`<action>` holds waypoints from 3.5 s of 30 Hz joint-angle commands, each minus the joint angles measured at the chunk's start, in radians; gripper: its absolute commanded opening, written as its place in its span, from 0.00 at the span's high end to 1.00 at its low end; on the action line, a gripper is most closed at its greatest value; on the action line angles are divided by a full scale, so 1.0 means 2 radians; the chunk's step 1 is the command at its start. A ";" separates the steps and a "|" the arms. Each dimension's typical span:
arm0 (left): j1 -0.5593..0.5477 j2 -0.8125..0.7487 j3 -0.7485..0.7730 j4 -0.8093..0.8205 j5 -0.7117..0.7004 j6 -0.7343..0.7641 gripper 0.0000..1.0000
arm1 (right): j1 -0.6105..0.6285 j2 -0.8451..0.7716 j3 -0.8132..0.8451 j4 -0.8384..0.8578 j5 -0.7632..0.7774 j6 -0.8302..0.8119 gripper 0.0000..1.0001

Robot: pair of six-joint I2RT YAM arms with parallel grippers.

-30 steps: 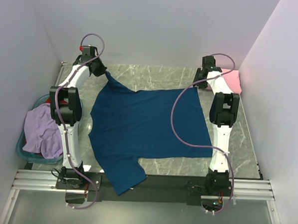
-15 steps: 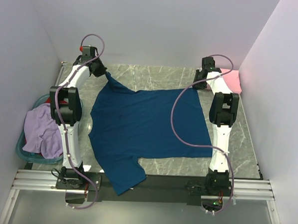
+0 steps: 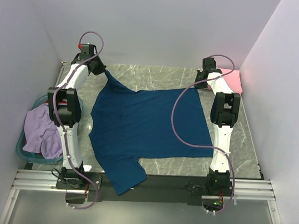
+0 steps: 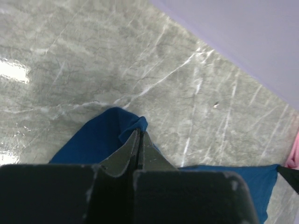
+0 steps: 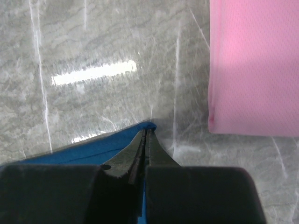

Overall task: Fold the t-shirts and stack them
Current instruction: Fold the tshirt

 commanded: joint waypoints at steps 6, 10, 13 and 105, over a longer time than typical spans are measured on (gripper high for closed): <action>0.003 -0.077 0.010 0.007 0.000 -0.006 0.99 | -0.003 -0.078 -0.039 0.038 0.011 -0.008 1.00; 0.003 -0.087 0.008 -0.011 -0.002 -0.012 0.99 | -0.004 -0.096 -0.064 0.039 0.014 -0.007 1.00; 0.003 -0.096 0.003 -0.031 0.002 -0.019 0.99 | -0.004 -0.117 -0.094 0.050 0.018 -0.004 1.00; 0.003 -0.538 -0.579 -0.109 0.007 -0.115 0.99 | 0.095 -0.455 -0.539 0.162 0.025 0.126 0.47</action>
